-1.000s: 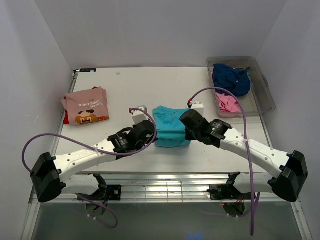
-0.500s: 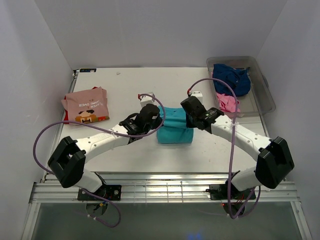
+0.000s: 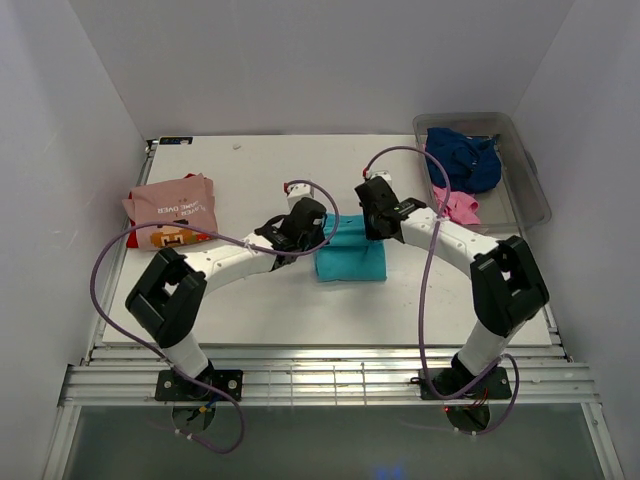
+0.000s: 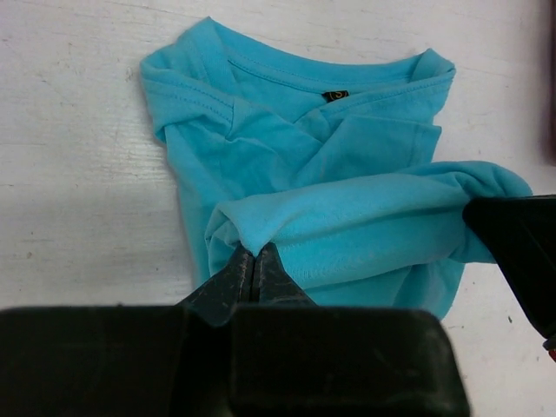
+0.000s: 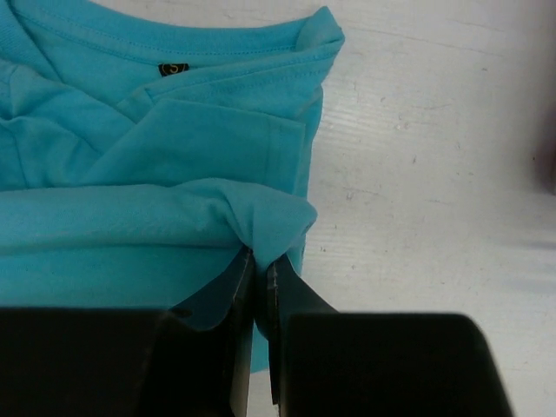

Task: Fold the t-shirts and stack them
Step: Fold the long partially folded tshirt into a neat square

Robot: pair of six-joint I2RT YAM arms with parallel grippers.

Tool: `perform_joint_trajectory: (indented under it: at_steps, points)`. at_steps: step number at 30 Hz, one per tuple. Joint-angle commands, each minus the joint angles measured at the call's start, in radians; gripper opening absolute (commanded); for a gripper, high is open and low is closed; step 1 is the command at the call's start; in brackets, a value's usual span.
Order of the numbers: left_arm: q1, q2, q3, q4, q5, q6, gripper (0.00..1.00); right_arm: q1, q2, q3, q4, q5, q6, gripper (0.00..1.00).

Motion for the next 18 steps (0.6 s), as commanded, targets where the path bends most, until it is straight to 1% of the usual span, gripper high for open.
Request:
perform_joint_trajectory:
  at_steps: [1,3,4,5,6,7,8,9,10,11,14,16,17,18]
  points:
    - [0.015,0.030,0.068,-0.037,-0.043,0.011,0.00,-0.027,0.071,0.082,0.082,0.022,-0.057,0.08]
    - [0.022,0.047,0.129,-0.055,-0.106,0.016,0.00,-0.036,0.123,0.156,0.098,0.077,-0.085,0.16]
    - [0.024,0.056,0.158,-0.074,-0.133,0.022,0.01,-0.041,0.140,0.189,0.110,0.094,-0.099,0.23]
    - [0.028,0.061,0.191,-0.087,-0.187,0.030,0.18,-0.049,0.157,0.278,0.110,0.108,-0.134,0.31]
    - [0.028,0.064,0.264,-0.101,-0.218,0.054,0.31,-0.050,0.184,0.324,0.107,0.141,-0.154,0.37]
    - [0.028,0.067,0.300,-0.121,-0.244,0.069,0.42,-0.053,0.192,0.367,0.107,0.152,-0.175,0.41]
    - [0.028,0.069,0.333,-0.133,-0.268,0.080,0.58,-0.056,0.195,0.439,0.109,0.163,-0.210,0.47]
    - [0.028,0.072,0.366,-0.146,-0.300,0.086,0.62,-0.059,0.195,0.466,0.109,0.172,-0.221,0.52]
    - [0.028,0.073,0.414,-0.166,-0.305,0.097,0.75,-0.059,0.191,0.484,0.109,0.172,-0.228,0.58]
    - [0.027,0.072,0.430,-0.170,-0.305,0.099,0.78,-0.061,0.183,0.493,0.116,0.169,-0.229,0.66]
    - [0.018,0.050,0.415,-0.170,-0.255,0.054,0.79,-0.062,0.131,0.439,0.151,0.108,-0.229,0.66]
    - [0.005,0.043,0.381,-0.143,-0.210,0.028,0.76,-0.061,0.080,0.334,0.172,0.051,-0.200,0.62]
    - [-0.008,0.038,0.337,-0.126,-0.192,0.022,0.73,-0.062,0.067,0.304,0.179,0.027,-0.189,0.53]
    - [-0.014,0.041,0.317,-0.118,-0.172,0.016,0.68,-0.061,0.047,0.275,0.181,-0.021,-0.182,0.36]
